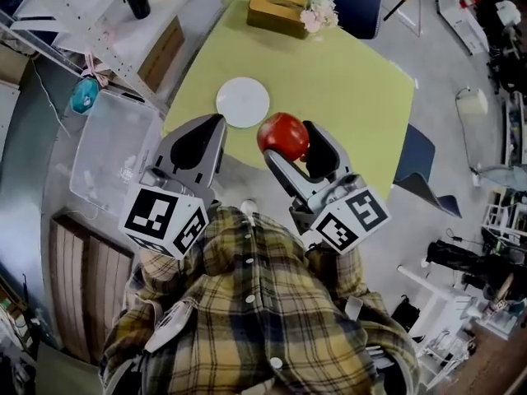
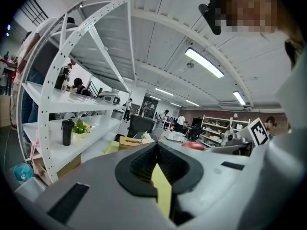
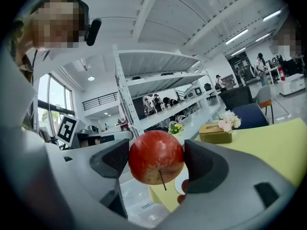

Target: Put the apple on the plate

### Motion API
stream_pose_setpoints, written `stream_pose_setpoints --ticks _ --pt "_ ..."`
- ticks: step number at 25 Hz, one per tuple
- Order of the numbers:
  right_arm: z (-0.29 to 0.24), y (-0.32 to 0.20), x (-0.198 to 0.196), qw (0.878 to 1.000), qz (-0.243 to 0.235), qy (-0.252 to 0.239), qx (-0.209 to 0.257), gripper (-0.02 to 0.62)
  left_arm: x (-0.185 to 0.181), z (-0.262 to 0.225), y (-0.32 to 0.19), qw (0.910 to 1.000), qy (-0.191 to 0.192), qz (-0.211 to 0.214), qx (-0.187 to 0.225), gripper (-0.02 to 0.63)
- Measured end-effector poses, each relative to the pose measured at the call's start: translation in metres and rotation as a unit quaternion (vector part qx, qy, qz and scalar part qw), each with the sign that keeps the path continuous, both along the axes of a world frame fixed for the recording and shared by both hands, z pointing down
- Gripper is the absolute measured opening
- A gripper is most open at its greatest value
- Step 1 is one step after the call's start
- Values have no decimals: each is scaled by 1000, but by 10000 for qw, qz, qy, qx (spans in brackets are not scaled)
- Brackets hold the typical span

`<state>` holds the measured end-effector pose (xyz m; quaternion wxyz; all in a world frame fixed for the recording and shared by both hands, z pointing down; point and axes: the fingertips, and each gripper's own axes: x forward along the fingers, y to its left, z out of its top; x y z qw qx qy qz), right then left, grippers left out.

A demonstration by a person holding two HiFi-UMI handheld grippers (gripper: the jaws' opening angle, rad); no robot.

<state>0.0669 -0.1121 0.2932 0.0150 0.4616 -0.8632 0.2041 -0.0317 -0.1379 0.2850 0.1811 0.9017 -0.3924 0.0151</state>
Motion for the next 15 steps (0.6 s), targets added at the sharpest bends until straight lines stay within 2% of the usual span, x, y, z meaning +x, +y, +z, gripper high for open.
stream_pose_setpoints --ticks 7,15 --pt "-1 -73 -20 9990 446 47 -89 350 -18 5 -79 9988 -42 473 -84 6" --pt "2 -126 -17 9925 1200 136 -182 350 -34 9 -134 9942 -152 1056 -129 6"
